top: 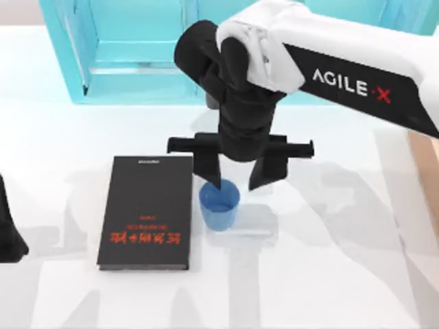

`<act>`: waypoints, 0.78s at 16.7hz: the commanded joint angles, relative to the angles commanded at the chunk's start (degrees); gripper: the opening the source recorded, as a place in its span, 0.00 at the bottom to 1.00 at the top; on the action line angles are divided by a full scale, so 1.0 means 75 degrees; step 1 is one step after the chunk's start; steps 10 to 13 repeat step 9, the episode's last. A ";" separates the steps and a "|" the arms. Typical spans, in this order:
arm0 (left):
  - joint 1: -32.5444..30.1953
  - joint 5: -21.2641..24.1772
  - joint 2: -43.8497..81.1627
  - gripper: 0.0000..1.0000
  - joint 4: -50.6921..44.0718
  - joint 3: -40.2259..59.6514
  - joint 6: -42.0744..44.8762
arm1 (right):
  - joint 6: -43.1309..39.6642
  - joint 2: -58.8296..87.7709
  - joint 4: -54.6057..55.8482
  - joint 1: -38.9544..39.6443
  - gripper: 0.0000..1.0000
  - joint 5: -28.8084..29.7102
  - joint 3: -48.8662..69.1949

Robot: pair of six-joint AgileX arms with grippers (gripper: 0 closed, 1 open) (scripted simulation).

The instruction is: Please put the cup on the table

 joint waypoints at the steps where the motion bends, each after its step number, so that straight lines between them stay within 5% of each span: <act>1: 0.0000 0.0000 0.0000 1.00 0.0000 0.0000 0.0000 | 0.0000 0.0000 0.0000 0.0000 0.83 0.0000 0.0000; 4: 0.0000 0.0000 0.0000 1.00 0.0000 0.0000 0.0000 | 0.0000 0.0000 0.0000 0.0000 1.00 0.0000 0.0000; 13: 0.0000 0.0000 0.0000 1.00 0.0000 0.0000 0.0000 | 0.0000 0.0000 0.0000 0.0000 1.00 0.0000 0.0000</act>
